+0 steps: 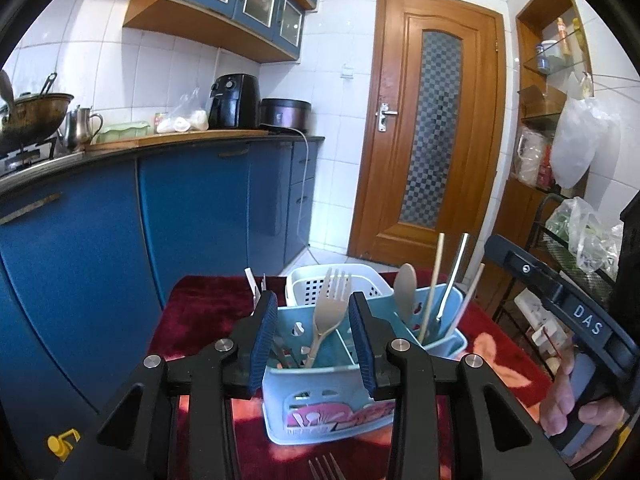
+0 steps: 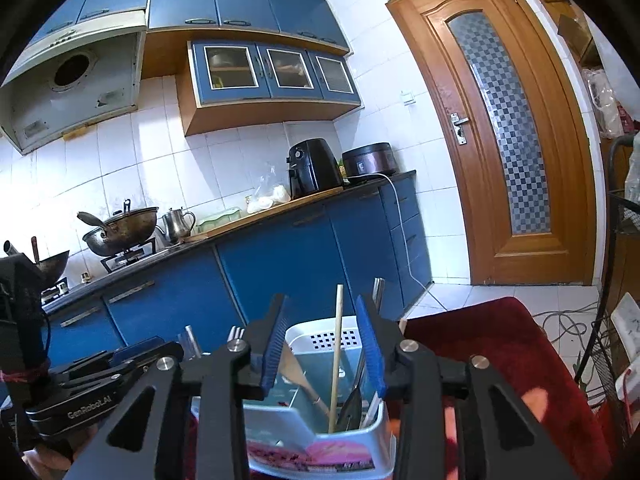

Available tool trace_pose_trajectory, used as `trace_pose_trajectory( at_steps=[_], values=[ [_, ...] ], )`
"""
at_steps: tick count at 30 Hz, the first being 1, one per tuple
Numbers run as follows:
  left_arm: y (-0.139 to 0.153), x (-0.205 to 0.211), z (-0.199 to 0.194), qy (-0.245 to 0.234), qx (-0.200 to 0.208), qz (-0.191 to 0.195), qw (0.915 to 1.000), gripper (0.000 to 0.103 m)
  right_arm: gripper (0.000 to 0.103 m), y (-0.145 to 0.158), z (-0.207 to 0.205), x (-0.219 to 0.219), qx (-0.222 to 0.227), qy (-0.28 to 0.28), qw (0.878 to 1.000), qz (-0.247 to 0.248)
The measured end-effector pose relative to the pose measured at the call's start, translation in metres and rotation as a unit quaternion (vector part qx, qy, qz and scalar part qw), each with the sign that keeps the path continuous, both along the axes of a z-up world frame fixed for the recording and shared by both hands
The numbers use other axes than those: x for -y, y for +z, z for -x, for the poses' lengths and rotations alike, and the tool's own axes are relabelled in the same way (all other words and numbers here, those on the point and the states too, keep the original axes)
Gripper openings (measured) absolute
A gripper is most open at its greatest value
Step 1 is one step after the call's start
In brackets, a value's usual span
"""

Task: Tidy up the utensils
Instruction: 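Move both tools back from the holder to the remaining fork and chopstick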

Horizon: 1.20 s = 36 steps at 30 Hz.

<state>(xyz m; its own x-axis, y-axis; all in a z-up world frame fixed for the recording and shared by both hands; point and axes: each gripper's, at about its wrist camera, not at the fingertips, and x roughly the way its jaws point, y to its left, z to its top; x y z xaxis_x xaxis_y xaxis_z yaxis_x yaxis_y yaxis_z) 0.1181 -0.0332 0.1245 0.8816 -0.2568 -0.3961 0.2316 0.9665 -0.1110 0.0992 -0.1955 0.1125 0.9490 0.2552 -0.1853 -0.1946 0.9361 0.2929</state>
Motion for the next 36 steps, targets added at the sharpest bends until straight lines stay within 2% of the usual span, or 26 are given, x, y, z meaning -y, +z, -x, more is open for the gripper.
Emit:
trace_pose_trajectory(
  at_steps=[7, 18, 36],
  values=[
    [0.004, -0.005, 0.022, -0.003, -0.004, 0.009, 0.9999, 0.039, 0.039, 0.005, 0.026, 0.009, -0.014, 0.001, 1.000, -0.020],
    [-0.005, -0.018, 0.051, 0.009, -0.036, 0.021, 0.9991, 0.039, 0.039, 0.000, 0.068, 0.005, -0.037, 0.006, 0.999, -0.017],
    [-0.048, -0.023, 0.054, 0.013, -0.110, 0.018, 0.9937, 0.039, 0.039, -0.051, 0.080, 0.014, -0.122, 0.009, 0.992, -0.035]
  ],
)
